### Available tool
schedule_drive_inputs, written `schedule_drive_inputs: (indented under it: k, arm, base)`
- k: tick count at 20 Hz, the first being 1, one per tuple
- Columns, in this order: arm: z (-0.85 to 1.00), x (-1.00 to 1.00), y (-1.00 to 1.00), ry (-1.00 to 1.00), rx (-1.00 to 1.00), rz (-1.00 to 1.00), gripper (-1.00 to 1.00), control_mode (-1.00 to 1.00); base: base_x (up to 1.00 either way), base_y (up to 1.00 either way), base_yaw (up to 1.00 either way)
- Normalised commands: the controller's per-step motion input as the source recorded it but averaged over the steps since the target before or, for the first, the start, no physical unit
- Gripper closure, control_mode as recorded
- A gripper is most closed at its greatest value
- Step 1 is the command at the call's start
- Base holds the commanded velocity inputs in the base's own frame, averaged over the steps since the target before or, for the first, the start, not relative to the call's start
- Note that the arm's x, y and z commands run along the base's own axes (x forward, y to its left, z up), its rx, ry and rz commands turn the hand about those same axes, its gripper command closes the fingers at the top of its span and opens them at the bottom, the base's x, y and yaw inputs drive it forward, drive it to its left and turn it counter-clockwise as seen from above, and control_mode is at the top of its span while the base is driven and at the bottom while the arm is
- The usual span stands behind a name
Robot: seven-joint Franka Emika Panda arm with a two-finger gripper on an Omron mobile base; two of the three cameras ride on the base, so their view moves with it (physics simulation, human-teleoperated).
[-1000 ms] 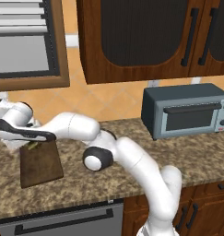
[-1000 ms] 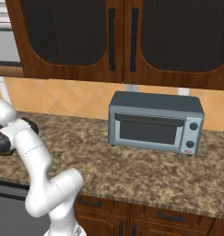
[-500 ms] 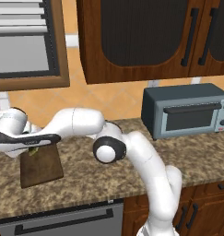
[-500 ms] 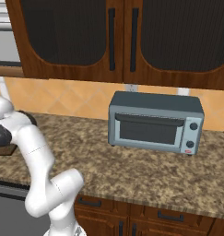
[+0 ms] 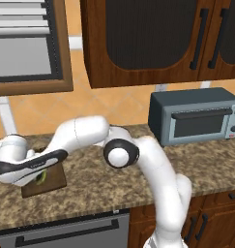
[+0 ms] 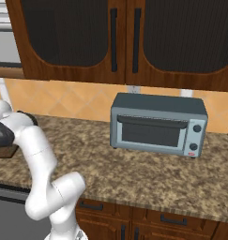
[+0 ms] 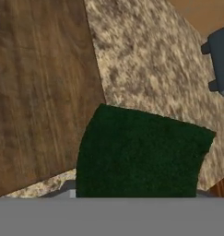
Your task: Pick up the sponge from the counter and clean the cutting board by briefly scrubbing or pressing down on the cutting board. Once finished, release the sponge.
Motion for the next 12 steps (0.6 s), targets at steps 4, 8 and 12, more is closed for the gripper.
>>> schedule_drive_inputs:
  k: [4, 8, 12]
  arm:
    - [-0.21, -0.32, -1.00, -0.05, 0.00, 0.00, 1.00, -1.00]
    - [0.01, -0.10, -1.00, -0.16, 0.00, 0.00, 1.00, -1.00]
    - [0.70, 0.00, -1.00, -0.04, 0.00, -0.01, 1.00, -1.00]
  base:
    - [0.00, 0.00, 0.00]
    - [0.00, 0.00, 0.00]
    - [0.00, 0.00, 0.00]
